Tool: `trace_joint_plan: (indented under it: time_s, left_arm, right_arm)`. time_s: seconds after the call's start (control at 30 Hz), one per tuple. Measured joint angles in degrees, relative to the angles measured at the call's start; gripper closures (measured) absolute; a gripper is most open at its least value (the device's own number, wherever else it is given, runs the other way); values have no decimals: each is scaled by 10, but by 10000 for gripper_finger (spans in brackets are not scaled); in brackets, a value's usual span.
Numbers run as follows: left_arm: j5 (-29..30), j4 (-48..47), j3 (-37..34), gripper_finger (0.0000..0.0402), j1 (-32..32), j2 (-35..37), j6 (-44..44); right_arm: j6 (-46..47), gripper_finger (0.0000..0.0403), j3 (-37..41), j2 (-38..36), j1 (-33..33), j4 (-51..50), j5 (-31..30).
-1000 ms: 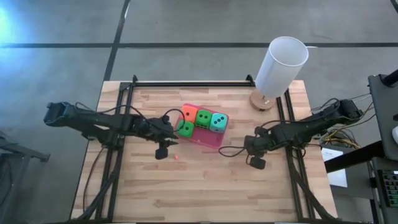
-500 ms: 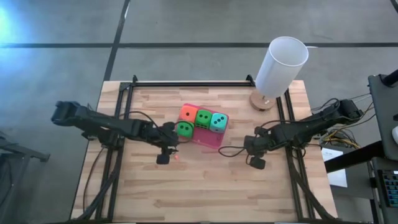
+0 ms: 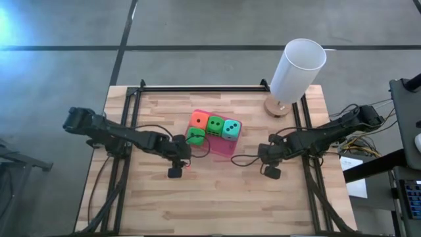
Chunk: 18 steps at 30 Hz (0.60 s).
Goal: Pick & Place Dice
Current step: Put the small orange die into the pink bin
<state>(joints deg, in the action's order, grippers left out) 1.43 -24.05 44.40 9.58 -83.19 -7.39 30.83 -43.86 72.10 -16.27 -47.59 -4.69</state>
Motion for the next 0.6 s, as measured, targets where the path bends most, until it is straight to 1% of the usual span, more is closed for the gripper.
trace_joint_plan:
  time_s: [0.13,0.27,0.47,0.6]
  left_arm:
    - [0,-2,0,268,13,-18,-14]
    - [0,-28,21,267,36,-29,-50]
    - [0,-73,67,270,63,-45,-129]
    - [0,-109,87,275,66,-58,-176]
  right_arm:
    - [0,369,0,0,0,1,0]
    - [0,369,0,0,0,1,-2]
    - [0,369,0,0,0,1,-14]
    - [0,369,0,0,0,2,-14]
